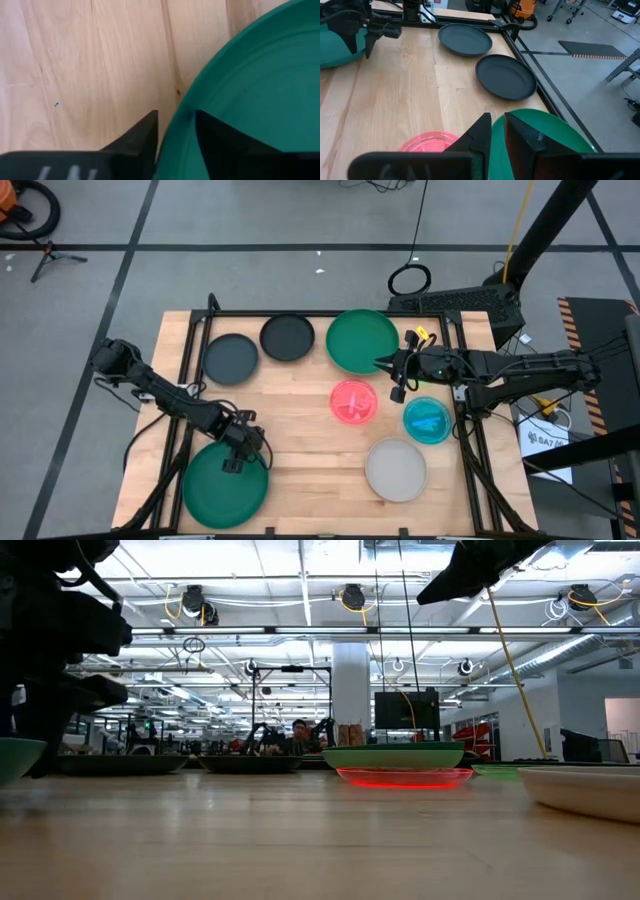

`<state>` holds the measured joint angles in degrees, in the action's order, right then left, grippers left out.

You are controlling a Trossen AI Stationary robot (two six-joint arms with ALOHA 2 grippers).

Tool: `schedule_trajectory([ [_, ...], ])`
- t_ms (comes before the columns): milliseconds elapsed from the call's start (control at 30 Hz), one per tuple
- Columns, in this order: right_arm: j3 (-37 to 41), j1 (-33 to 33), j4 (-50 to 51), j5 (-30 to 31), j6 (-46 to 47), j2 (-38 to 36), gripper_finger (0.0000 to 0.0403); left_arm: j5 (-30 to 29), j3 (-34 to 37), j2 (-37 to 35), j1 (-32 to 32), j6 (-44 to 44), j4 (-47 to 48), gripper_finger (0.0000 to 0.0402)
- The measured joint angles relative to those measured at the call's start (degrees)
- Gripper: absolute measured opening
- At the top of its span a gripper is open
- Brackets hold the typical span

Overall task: Stack plastic plates
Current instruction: Stack the dark green plate on top of the green plate

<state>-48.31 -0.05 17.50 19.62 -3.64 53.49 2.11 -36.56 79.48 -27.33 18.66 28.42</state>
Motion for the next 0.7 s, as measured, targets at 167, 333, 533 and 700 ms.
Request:
schedule_trajectory([
  [167,0.0,0.0,0.0,0.0,0.0,0.0,0.0045,0.5,0.0,-0.1,0.2,-1.4,0.0,0.0066],
  [333,0.0,0.0,0.0,0.0,0.0,0.0,0.0045,1.3,-0.2,-0.2,1.3,-2.8,0.0,0.0020],
  [533,0.0,0.0,0.0,0.0,0.0,0.0,0.0045,0.9,-0.8,-1.7,3.0,-5.1,2.3,0.0012],
  [700,0.0,0.0,0.1,0.0,-0.1,0.0,0.0045,-2.7,-2.4,-6.8,5.0,-7.6,7.5,0.0012],
])
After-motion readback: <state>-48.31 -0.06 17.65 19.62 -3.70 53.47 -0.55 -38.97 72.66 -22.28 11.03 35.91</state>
